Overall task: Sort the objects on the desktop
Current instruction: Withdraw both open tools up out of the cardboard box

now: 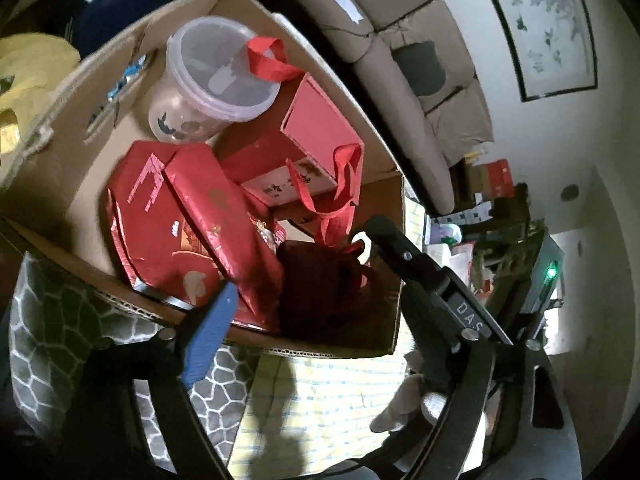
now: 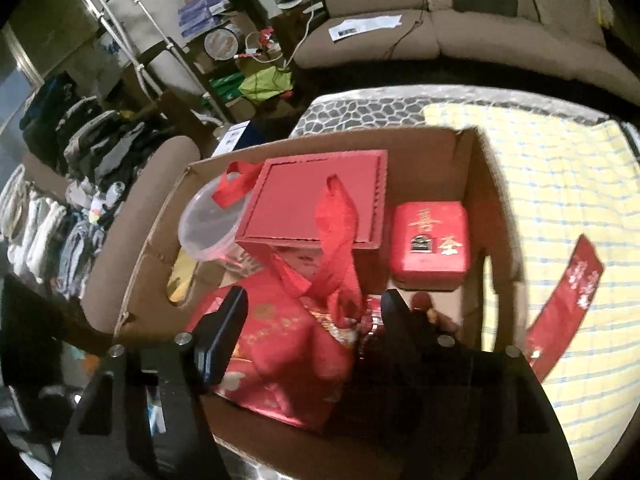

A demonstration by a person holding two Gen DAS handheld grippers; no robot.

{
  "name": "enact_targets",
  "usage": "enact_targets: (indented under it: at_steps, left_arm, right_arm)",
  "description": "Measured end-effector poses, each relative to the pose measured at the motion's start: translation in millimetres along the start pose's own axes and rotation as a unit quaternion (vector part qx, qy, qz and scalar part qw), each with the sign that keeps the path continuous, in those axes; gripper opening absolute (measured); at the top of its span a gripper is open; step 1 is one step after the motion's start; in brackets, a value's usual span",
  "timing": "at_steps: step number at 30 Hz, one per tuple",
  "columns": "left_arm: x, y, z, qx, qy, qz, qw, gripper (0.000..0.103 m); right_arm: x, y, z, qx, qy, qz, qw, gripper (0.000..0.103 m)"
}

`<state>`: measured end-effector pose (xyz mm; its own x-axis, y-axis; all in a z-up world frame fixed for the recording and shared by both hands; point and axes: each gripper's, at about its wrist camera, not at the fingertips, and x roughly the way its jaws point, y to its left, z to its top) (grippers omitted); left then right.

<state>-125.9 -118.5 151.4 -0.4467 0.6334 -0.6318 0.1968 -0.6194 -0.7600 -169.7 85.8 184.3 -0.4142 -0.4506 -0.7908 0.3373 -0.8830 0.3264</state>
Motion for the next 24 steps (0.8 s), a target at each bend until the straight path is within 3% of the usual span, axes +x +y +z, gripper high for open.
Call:
enact_targets:
  at_steps: [2, 11, 24]
  left_arm:
    - [-5.8, -5.9, -0.3, 0.016, -0.007, 0.012, 0.9998, 0.092]
    - [-24.5, -25.4, -3.6, 0.076, -0.017, 0.064, 0.9949, 0.097]
    - [-19.6, -28.8, -16.7, 0.124, 0.004, 0.111, 0.9861, 0.103]
  right_arm:
    - [-8.9, 0.0, -2.3, -0.004, -0.007, -0.008, 1.000, 0.071]
    - [-35.1, 5.2, -16.8, -0.027, -0.021, -0.045, 0.998, 0.074]
    - [-51.9, 14.9, -37.5, -0.039, -0.025, -0.045, 0.998, 0.081]
